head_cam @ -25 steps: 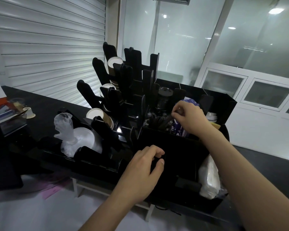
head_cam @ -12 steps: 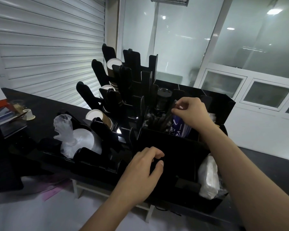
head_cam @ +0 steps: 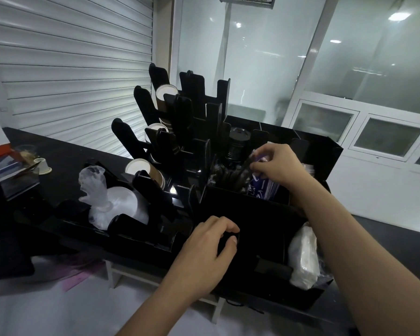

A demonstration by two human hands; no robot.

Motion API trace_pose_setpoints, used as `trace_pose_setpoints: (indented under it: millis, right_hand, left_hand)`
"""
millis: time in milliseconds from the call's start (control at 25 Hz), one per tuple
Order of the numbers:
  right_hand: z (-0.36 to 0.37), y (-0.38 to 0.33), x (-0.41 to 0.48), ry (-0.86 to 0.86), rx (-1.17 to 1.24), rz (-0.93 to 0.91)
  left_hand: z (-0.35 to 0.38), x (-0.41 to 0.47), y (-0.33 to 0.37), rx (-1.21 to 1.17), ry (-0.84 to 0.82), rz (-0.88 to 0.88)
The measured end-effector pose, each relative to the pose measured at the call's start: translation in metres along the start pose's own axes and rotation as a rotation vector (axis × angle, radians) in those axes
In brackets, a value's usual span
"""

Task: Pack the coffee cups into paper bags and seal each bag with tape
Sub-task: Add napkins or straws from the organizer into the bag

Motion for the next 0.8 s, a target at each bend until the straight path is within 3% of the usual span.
trace_pose_setpoints:
  millis: [240, 520, 800]
  right_hand:
    - [-0.008, -0.004, -0.002, 0.058, -0.2, -0.023]
    - [-0.039, -0.029, -0.016, 0.299, -0.114, -0.164]
    - [-0.068, -0.059, -0.05, 0.34, -0.088, -0.261]
  left_hand:
    - [0.001, 0.001, 0.0, -0.003, -0.005, -0.005]
    - [-0.004, -0.002, 0.009, -0.005, 0.006, 0.013]
    - [-0.012, -0.015, 0.035, 0.016, 0.081, 0.082]
Point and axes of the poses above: each hand's wrist, its own x-axis towards the middle knuckle, its own z-axis out of the palm, y = z × x, the point moved 6 cm from there along x, towards the middle knuckle, and after that the axes turned 8 degrees about -z, right-handed, at the moved point
